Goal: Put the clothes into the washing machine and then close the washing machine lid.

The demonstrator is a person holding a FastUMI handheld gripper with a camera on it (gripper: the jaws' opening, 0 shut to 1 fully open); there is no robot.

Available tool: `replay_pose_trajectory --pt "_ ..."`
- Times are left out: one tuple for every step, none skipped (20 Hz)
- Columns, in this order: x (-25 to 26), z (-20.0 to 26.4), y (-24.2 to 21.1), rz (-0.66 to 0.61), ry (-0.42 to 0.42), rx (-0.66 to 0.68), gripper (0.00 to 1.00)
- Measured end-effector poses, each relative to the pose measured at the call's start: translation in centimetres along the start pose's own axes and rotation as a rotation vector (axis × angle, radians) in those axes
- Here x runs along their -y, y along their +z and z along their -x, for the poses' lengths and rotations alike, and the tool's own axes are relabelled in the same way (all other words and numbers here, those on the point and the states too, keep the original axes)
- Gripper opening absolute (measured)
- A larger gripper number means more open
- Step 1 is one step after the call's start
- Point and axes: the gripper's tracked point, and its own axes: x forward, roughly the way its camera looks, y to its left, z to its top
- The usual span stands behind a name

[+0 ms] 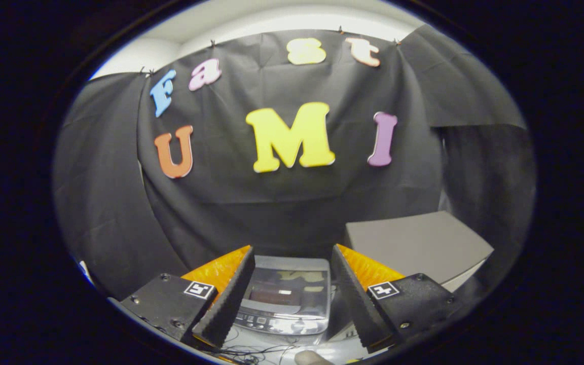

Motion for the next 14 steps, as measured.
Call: replay_pose_trajectory --pt "1.6 1.8 0.5 0.004 -0.009 0.038 0.96" --pt "3.4 3.4 0.8 0.009 -0.022 0.063 0.97" --pt "5.1 5.0 0.5 0.018 -0.039 0.079 0.98" --pt "7.0 6.6 0.3 0.031 -0.061 0.103 0.99" --pt "9.0 7.8 0.2 0.051 -0.096 0.13 0.99" --pt "11.0 9.3 -0.1 0.084 -0.126 0.155 0.99" --pt "12.7 10.7 -0.8 0.112 -0.159 0.167 0.99" --pt "14.1 12.0 -1.8 0.124 -0.18 0.163 0.99" --pt "15.2 13.3 -2.8 0.119 -0.182 0.156 0.99" --pt "16.1 14.4 -3.8 0.107 -0.177 0.153 0.99" --pt "17.1 15.6 -4.7 0.088 -0.177 0.154 0.99" --pt "18.2 16.6 -5.6 0.085 -0.173 0.158 0.99" --pt "19.4 17.7 -6.6 0.091 -0.182 0.161 0.99" --pt "20.7 18.6 -7.7 0.092 -0.199 0.159 0.99"
